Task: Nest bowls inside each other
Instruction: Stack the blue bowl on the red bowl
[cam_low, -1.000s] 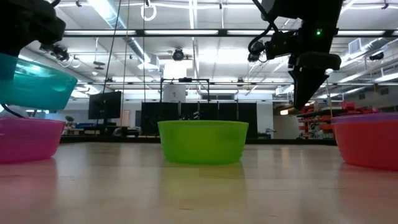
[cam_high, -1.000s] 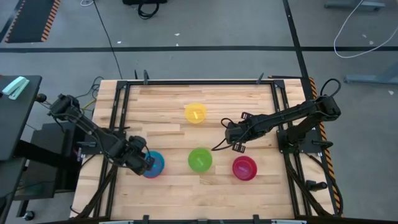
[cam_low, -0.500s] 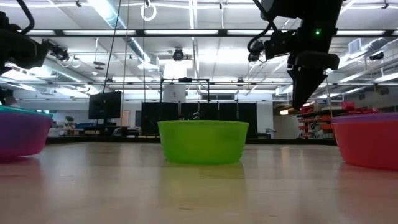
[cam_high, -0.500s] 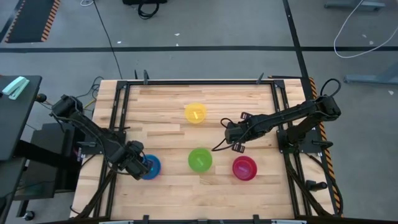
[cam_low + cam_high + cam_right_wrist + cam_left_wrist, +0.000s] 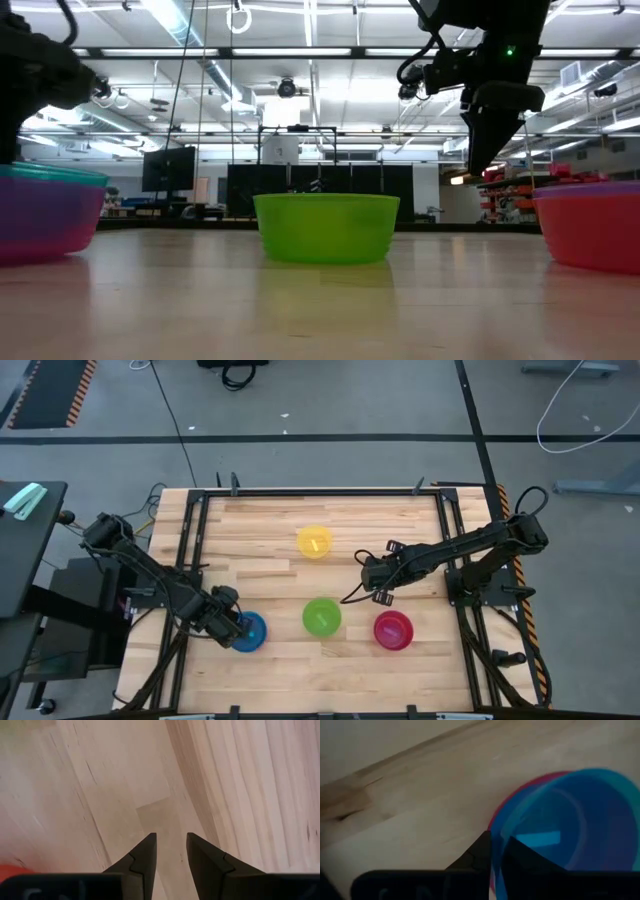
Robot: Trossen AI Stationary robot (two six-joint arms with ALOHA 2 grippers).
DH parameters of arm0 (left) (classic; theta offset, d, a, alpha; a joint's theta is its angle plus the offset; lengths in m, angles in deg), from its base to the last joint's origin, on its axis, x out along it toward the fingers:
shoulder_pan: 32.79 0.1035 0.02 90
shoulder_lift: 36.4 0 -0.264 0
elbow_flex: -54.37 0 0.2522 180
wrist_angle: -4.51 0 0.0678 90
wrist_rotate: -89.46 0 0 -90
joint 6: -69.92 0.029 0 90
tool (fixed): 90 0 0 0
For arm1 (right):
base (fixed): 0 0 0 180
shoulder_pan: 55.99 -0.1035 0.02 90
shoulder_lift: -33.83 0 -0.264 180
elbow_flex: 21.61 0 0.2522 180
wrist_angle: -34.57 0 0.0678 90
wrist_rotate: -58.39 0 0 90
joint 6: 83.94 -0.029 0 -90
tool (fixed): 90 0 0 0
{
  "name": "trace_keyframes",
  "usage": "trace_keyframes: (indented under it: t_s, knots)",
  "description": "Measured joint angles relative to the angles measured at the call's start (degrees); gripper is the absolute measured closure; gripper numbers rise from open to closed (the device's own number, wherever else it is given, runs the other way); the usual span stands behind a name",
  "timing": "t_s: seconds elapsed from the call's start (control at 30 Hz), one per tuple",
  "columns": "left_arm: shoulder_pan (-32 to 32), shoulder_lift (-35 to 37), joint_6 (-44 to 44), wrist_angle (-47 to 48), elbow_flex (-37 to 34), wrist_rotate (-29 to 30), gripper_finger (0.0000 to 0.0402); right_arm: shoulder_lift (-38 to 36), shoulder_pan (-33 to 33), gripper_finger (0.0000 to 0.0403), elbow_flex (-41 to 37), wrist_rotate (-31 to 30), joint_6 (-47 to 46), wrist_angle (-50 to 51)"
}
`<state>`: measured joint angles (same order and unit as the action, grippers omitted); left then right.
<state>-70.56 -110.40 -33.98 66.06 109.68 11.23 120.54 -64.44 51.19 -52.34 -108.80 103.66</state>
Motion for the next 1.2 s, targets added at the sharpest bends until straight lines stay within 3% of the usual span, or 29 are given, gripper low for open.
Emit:
trace_keyframes:
  t_s: [0.43, 0.8, 1.2]
  knots:
    - [14.82, 0.00, 19.01, -3.86, 0.01, -1.28, 0.0302, 0.00, 0.00, 0.0289, 0.00, 0.00, 0.00, 0.00]
    - [28.62, -0.42, 35.07, -9.18, 0.02, -4.69, 0.0294, 0.00, 0.02, 0.0289, 0.00, 0.00, 0.63, 0.02]
    - [43.77, -11.43, 53.76, -21.19, 0.02, -16.63, 0.0294, 0.00, 1.66, 0.0289, -0.54, 0.00, 1.53, -0.08]
